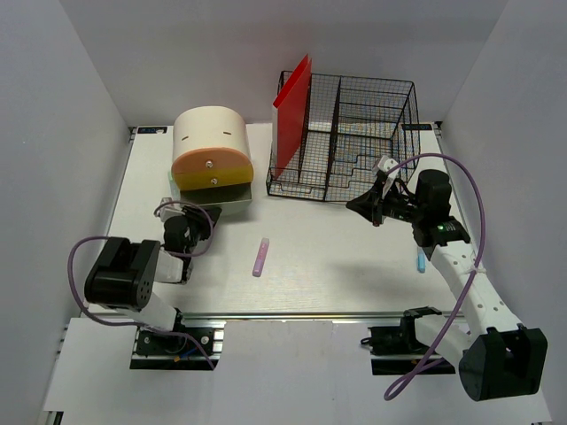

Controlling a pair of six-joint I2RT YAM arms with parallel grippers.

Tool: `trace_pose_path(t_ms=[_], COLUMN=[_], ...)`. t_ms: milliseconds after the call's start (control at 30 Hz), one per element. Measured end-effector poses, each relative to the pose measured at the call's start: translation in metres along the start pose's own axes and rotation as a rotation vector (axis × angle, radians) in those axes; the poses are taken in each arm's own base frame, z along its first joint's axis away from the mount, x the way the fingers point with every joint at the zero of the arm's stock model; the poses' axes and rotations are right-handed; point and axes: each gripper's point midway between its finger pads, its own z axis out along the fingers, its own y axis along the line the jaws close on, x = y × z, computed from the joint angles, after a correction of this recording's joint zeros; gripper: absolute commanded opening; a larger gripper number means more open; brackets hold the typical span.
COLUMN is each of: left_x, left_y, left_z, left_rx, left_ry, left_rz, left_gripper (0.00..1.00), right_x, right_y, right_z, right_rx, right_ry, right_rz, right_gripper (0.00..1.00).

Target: Organize the desk

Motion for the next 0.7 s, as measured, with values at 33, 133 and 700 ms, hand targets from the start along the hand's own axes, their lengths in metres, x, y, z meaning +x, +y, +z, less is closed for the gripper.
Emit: trace_pose_path(t_ms=[33,133,700], left_x=[0.001,0.004,-0.002], left_y=[0.001,0.002,-0.012], left_z=[-0.004,-0.014,-0.031], left_rx=[-0.001,-0.009,-0.084], left_ry=[0.005,0.021,0.085], left_rz=[0.004,0.022,0.163], left_gripper=[0.08,0.12,0.82], right_x=[0.000,0.000,0.002], right_y=[0.000,0.000,-0.004], right_z=[0.000,0.000,-0.001], right_rx=[0.000,0.000,0.009], right_ry=[0.000,0.001,0.003], right_rz=[0.000,0.001,0.006], right_gripper=[0.00,0.00,0.00])
